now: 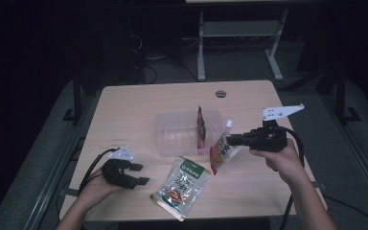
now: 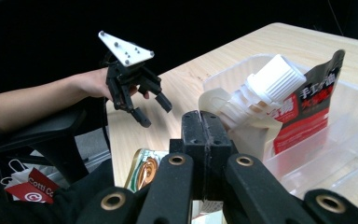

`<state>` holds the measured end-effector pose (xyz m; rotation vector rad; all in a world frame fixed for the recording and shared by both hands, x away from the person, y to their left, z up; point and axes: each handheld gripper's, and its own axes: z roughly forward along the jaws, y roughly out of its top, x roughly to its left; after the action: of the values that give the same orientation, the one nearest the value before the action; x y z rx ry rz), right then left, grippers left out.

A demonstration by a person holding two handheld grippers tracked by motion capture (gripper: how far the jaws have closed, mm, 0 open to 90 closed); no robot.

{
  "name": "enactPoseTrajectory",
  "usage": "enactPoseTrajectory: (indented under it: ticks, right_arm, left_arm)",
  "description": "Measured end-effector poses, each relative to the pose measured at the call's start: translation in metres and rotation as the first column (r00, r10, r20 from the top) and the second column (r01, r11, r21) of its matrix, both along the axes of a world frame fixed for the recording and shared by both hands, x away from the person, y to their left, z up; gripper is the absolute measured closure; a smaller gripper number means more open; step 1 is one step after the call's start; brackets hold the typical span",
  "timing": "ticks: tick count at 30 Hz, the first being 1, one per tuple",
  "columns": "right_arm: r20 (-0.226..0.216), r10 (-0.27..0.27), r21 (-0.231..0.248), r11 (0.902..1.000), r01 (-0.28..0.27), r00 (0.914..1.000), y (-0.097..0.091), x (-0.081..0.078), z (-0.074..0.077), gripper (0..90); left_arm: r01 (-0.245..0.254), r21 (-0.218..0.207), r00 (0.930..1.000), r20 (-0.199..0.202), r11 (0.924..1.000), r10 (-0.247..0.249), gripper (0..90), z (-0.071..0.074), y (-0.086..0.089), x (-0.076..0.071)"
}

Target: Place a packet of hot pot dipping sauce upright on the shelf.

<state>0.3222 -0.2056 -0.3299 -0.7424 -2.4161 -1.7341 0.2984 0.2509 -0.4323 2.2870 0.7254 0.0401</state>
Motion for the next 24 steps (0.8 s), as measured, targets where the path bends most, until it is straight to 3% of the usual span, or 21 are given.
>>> enactPoseTrajectory:
  ticks: [12,24]
  right_arm:
    - [0.02,-0.023,-0.013,0.9997,0.023,0.9995,0.003,0.023,0.019,90.0]
    - [0.008,-0.048,-0.053,0.9975,0.048,0.9988,0.007,0.055,0.021,90.0]
  left_arm:
    - [-0.002,0.009,1.0,0.002,1.0,0.002,37.1,0.001,0.003,0.001]
    - [0.001,0.013,1.0,-0.002,0.9999,-0.001,37.3,-0.001,0.002,0.001]
